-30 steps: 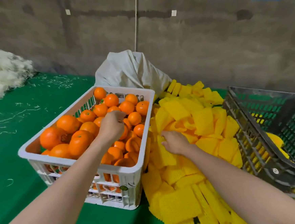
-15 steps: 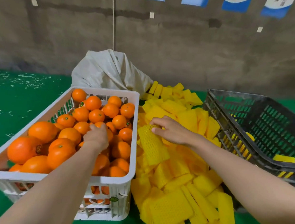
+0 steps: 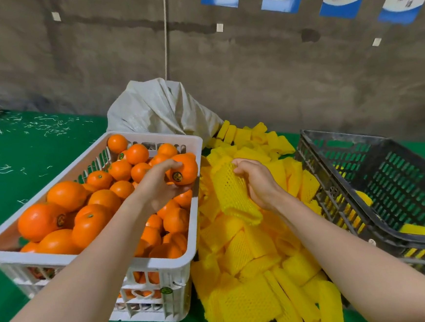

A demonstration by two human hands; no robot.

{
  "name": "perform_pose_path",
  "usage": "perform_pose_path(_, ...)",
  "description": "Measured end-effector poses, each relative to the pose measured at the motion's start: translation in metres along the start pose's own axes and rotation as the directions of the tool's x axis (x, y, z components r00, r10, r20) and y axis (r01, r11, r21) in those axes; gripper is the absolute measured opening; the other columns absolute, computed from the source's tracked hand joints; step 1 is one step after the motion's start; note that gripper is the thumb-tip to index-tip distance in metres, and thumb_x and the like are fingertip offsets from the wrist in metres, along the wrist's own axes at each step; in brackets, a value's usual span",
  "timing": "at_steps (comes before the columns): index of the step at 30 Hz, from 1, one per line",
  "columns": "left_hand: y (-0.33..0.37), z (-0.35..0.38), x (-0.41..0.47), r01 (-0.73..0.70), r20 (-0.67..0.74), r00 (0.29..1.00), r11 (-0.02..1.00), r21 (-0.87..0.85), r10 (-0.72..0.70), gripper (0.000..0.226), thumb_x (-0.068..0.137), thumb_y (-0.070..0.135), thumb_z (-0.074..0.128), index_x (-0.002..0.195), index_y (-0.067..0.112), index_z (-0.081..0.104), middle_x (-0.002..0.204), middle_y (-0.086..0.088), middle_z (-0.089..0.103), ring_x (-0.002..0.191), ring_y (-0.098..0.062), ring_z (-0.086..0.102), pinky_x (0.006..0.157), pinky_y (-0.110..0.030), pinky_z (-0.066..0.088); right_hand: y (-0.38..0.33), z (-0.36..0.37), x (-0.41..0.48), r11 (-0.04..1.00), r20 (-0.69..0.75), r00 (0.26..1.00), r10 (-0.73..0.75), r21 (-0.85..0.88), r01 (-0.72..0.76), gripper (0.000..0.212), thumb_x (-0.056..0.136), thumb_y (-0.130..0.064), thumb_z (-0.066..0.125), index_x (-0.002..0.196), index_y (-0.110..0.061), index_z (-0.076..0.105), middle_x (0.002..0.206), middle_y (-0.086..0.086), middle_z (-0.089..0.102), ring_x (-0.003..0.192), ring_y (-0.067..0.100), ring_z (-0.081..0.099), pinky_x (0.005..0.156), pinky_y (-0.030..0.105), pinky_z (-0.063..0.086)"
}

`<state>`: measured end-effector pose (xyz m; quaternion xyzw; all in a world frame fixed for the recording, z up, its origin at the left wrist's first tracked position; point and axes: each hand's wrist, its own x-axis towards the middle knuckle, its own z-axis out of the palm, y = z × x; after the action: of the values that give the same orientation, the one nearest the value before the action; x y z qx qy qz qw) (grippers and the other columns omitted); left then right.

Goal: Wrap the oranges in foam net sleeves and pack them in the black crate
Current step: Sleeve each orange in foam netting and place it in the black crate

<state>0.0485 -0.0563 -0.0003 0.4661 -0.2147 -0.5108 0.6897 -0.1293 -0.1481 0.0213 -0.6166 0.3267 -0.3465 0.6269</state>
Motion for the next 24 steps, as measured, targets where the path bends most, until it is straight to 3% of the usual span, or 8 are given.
perform_pose_path(2,-0.001,0.012,-0.008,-0.010,0.025,1.000,0.999,-0.037,0.011,0.046,0.089,0.015,0.051,0.134,0.013,0.041,0.132,-0.016,0.048,0.101,-0.033,0.059,0.086,-0.040,0.050,-0.003,0.001,-0.004,0.999,0.010,1.000,0.006,0.034,-0.006,0.021,0.088,0.007,0.039,0.093,-0.004,0.056,0.109,0.012,0.052,0.106,0.022,0.047,0.104,0.039,0.036)
perform_pose_path(4,-0.004,0.024,-0.016,-0.016,0.018,1.000,0.999,-0.042,0.017,0.041,0.088,0.015,0.046,0.129,0.016,0.042,0.134,-0.020,0.044,0.097,-0.034,0.053,0.072,-0.037,0.045,-0.008,0.001,-0.011,0.997,0.129,0.991,-0.036,0.075,0.026,0.023,0.088,0.007,0.035,0.085,-0.004,0.055,0.088,0.008,0.057,0.087,0.017,0.053,0.087,0.032,0.045)
perform_pose_path(7,-0.011,0.040,-0.024,0.063,0.117,0.992,0.975,-0.213,-0.038,0.062,0.079,0.023,0.054,0.138,0.012,0.039,0.135,-0.024,0.049,0.102,-0.035,0.057,0.083,-0.043,0.047,-0.013,0.002,-0.025,0.995,0.336,0.938,-0.087,0.075,0.065,0.028,0.087,0.006,0.029,0.071,-0.006,0.049,0.061,0.000,0.054,0.059,0.009,0.053,0.061,0.023,0.045)
perform_pose_path(11,-0.019,0.067,-0.031,0.086,0.064,0.995,0.980,-0.179,-0.076,0.063,0.070,0.053,0.064,0.110,0.005,0.059,0.094,-0.019,0.072,0.084,-0.031,0.071,0.066,-0.042,0.059,-0.011,0.002,-0.037,0.991,0.409,0.903,-0.130,0.086,0.104,0.027,0.087,0.006,0.030,0.074,-0.007,0.050,0.067,0.003,0.052,0.063,0.010,0.051,0.063,0.023,0.044)
perform_pose_path(14,-0.027,0.078,-0.028,0.049,-0.134,0.989,0.988,-0.145,-0.069,0.070,0.076,0.061,0.059,0.116,0.004,0.056,0.100,-0.021,0.069,0.090,-0.034,0.068,0.076,-0.048,0.055,-0.005,-0.002,-0.043,0.991,0.444,0.886,-0.135,0.041,0.131,0.026,0.087,0.007,0.031,0.078,-0.008,0.050,0.073,0.006,0.050,0.069,0.013,0.048,0.067,0.028,0.040)
perform_pose_path(16,-0.028,0.082,-0.027,0.058,-0.148,0.985,0.980,-0.189,-0.087,0.073,0.079,0.064,0.055,0.121,0.004,0.052,0.109,-0.022,0.065,0.098,-0.036,0.064,0.086,-0.053,0.051,-0.001,-0.005,-0.045,0.991,0.437,0.890,-0.131,0.034,0.130,0.024,0.086,0.007,0.032,0.079,-0.007,0.050,0.076,0.008,0.048,0.071,0.015,0.047,0.069,0.030,0.039)
perform_pose_path(20,-0.024,0.087,-0.036,0.103,-0.006,0.994,0.940,-0.324,-0.111,0.049,0.090,0.042,0.053,0.116,0.001,0.055,0.101,-0.022,0.065,0.089,-0.033,0.064,0.083,-0.044,0.049,-0.001,-0.016,-0.044,0.990,0.376,0.917,-0.134,0.091,0.107,0.018,0.085,0.002,0.033,0.077,-0.005,0.048,0.073,0.010,0.047,0.069,0.016,0.047,0.066,0.029,0.039)
perform_pose_path(24,-0.029,0.098,-0.038,0.046,-0.071,0.995,0.957,-0.286,-0.070,0.044,0.093,0.026,0.053,0.129,0.003,0.046,0.102,-0.022,0.062,0.080,-0.031,0.064,0.070,-0.043,0.054,-0.004,-0.025,-0.045,0.990,0.391,0.913,-0.113,0.117,0.072,0.027,0.085,0.005,0.027,0.073,-0.005,0.049,0.064,0.004,0.051,0.059,0.010,0.050,0.059,0.023,0.043)
